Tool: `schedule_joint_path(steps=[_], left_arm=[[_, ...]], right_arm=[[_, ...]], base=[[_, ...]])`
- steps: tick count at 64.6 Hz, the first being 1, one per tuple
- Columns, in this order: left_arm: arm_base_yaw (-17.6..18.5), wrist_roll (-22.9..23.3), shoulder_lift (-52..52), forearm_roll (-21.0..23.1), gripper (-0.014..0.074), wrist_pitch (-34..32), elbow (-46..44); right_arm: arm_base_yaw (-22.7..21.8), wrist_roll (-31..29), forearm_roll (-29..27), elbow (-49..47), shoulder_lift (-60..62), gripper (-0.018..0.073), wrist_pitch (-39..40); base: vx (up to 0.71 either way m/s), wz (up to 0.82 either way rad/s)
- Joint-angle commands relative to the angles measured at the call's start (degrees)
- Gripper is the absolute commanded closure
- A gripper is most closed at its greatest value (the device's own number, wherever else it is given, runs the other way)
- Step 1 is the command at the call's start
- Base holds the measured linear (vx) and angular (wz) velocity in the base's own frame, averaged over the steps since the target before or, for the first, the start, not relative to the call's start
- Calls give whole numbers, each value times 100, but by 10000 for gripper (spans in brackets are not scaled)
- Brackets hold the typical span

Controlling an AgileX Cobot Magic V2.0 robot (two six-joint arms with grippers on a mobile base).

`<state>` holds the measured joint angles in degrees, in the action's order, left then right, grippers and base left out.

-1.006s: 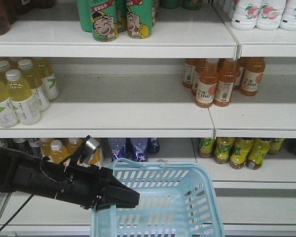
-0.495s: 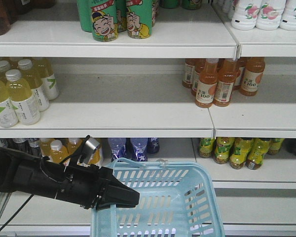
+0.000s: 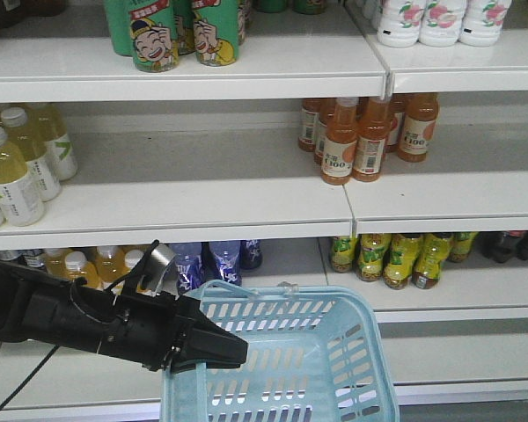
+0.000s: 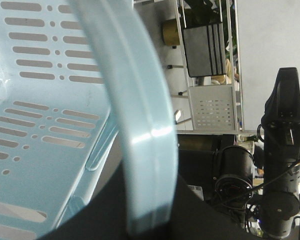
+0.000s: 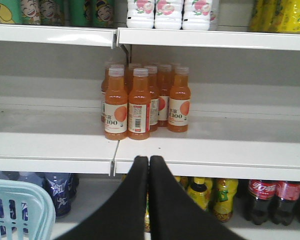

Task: Place coke in basket with both arms
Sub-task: 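Turn the base away from the shelf while holding the basket in the left gripper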

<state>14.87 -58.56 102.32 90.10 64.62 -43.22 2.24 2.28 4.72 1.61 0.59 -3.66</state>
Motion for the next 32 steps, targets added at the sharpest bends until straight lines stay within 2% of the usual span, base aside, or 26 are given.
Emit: schedule_joint_path(steps=[1, 32], left_arm=[[15, -76, -284, 400, 603, 545, -107], [15, -76, -284, 400, 603, 539, -107]], right_arm=[[-42, -23, 42, 63, 105, 568, 409], [-42, -23, 42, 63, 105, 568, 409]], base=[[-5, -22], [-6, -34]])
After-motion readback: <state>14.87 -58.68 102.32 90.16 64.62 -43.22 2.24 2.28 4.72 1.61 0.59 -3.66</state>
